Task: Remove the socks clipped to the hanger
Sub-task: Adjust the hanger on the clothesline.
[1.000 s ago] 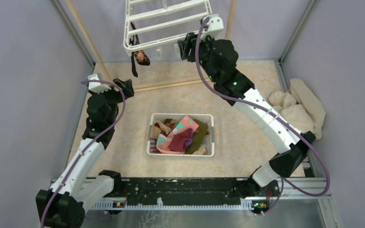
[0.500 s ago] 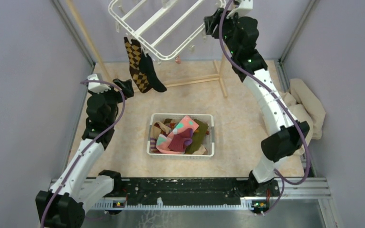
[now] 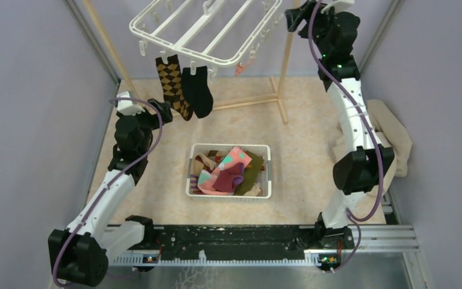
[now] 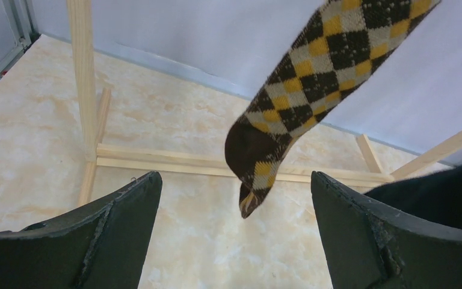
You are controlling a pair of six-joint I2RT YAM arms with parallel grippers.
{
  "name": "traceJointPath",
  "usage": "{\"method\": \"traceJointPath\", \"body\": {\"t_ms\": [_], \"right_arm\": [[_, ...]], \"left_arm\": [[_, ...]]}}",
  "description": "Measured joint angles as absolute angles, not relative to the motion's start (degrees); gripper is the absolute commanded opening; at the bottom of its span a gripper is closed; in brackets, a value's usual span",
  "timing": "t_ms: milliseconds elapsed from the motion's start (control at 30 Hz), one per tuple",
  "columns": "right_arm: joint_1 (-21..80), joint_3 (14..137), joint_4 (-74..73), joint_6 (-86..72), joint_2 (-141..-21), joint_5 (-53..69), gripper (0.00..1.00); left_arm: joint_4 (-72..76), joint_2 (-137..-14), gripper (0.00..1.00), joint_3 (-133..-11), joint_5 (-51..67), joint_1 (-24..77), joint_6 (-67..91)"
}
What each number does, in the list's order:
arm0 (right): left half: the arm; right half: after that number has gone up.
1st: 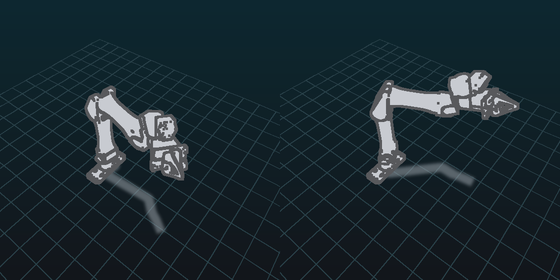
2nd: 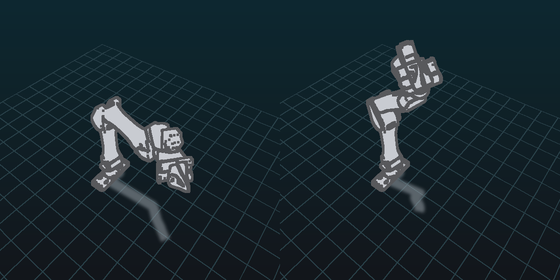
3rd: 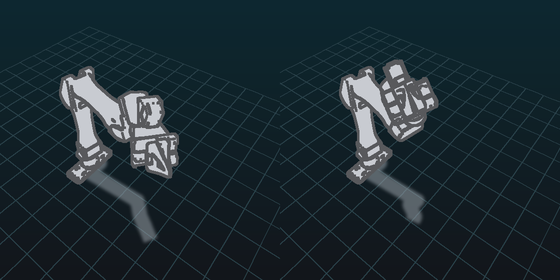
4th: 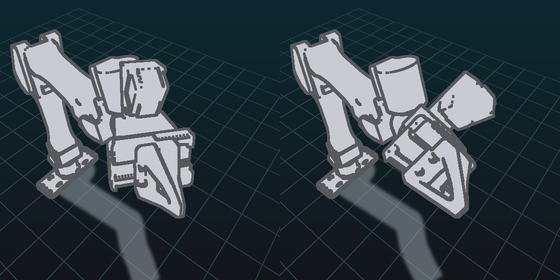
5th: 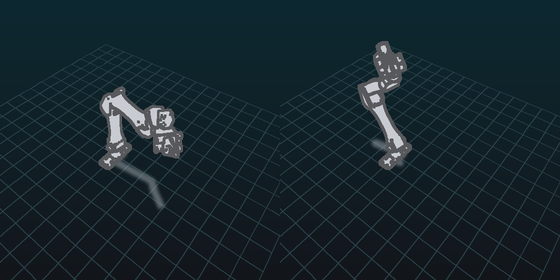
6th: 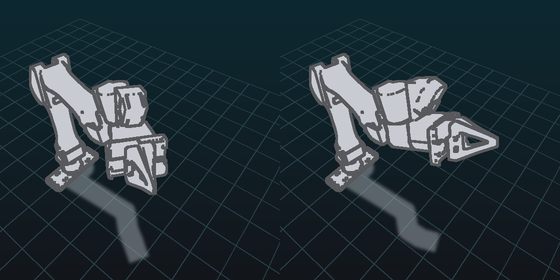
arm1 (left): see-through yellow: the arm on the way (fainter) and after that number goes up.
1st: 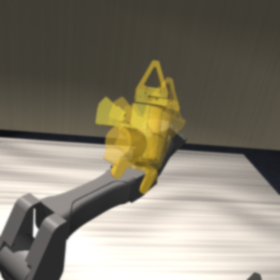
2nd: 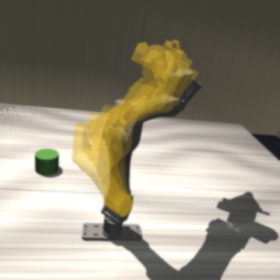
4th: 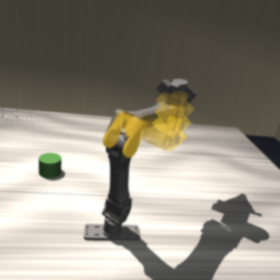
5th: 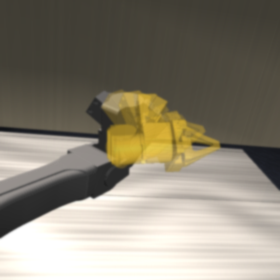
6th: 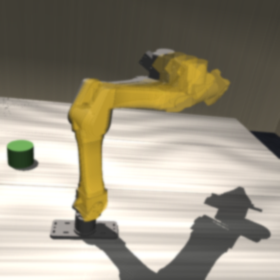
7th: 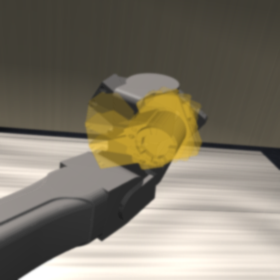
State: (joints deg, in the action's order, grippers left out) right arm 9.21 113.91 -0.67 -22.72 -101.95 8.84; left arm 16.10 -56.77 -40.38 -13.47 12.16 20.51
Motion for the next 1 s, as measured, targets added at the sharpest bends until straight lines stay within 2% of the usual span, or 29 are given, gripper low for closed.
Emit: {"method": "traceJointPath", "body": {"t_ms": [133, 333, 500, 733, 1000], "right_arm": [[5.85, 105.8, 1.74, -24.38, -96.95, 10.68, 0.74], [6.26, 79.26, 6.15, -28.64, -77.01, 15.88, 0.73], [7.7, 66.13, 12.21, -32.53, -68.51, 21.56, 0.73], [15.62, 63.66, 17.45, -30.89, -77.34, 28.01, 0.72], [24.21, 63.75, 26.52, -27.16, -90.28, 30.5, 0.71]], "left_arm": [[17.41, -58.28, 0.99, -40.53, -13.61, 12.14, 19.57], [20.75, -60.03, 0.99, -40.53, -13.91, 12.14, 17.72], [24.91, -60.97, 0.99, -40.49, -7.27, 12.16, 18.0], [36.4, -67.09, 0.99, -39.97, 4.95, 12.99, 18.65], [45.17, -77.8, 0.99, -40.99, 9.08, 13.3, 17.91]]}}
